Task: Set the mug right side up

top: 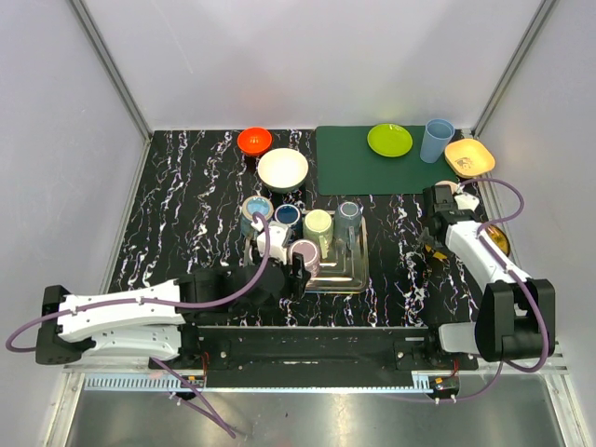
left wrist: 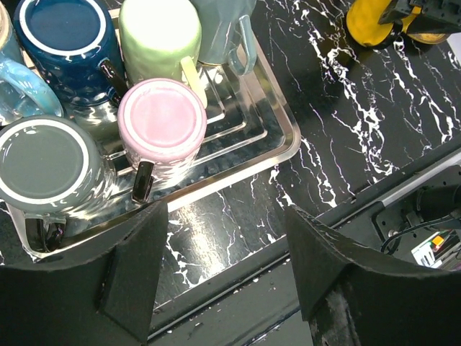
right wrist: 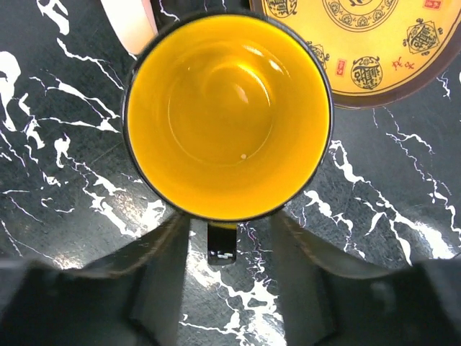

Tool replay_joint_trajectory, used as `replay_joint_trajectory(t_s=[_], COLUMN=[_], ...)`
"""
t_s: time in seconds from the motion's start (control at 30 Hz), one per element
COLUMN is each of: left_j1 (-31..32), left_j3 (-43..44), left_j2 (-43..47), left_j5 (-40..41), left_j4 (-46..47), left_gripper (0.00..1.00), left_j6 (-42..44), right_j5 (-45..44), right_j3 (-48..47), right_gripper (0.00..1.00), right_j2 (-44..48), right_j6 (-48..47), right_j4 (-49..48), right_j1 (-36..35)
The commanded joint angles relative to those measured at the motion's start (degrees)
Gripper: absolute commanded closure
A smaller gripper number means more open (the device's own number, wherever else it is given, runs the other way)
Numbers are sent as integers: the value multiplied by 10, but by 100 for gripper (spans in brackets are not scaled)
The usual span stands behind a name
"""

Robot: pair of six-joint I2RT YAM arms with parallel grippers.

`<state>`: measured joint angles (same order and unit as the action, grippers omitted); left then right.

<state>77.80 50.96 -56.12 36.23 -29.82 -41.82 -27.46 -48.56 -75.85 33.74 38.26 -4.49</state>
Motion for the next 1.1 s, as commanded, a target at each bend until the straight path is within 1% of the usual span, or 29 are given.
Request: replay_joint_trajectory(t_s=[0.0,0.07,0.17,0.2,0.27,0.3,0.43,0.47,0.57,0.73,0.83,0.9,0.93,0.97,1.0,1.03,1.07], left_j1=[2,1,1,2,1,1,2,2,1,1,1,-2,-4,-5,-9,-13,-19], left_j3=[12,15,17,16,14,14,8,5,-5,-12,-21,-32,-46,-55,-66,-90,-104], left_j2=[-13,-15,-18,-18,-17,-15,-7,-3,13,34,46,64,72,82,102,114,124], left_j5=[13,9,3,3,2,2,2,8,21,38,50,47,41,26,17,4,-35], left_j4=[29,30,30,30,31,31,30,33,47,67,89,114,153,174,198,253,286], left_gripper=[31,31,32,32,32,32,32,32,32,33,32,31,30,25,15,11,8], left_j6=[10,10,8,7,6,6,3,1,1,10,13,17,26,28,26,25,24], right_j5=[8,14,20,21,28,33,76,113,163,211,258,314,335,382,411,443,503], right_j3=[-6,-5,1,3,1,0,-14,-19,-36,-85,-91,-95,-96,-97,-96,-94,-91], right_gripper=[54,67,79,87,94,100,100,100,100,100,100,100,100,100,100,100,100], right_j2=[-6,-6,5,8,12,18,53,63,134,185,236,268,278,295,301,308,319], right_j6=[-14,-17,-20,-20,-22,-21,-17,-16,-8,-24,-19,-12,-1,7,15,33,46], right_j4=[-34,-38,-42,-43,-42,-42,-21,-17,1,58,55,48,35,25,12,-22,-42], right_j1=[11,12,12,13,13,13,14,12,8,7,6,6,6,6,6,6,6])
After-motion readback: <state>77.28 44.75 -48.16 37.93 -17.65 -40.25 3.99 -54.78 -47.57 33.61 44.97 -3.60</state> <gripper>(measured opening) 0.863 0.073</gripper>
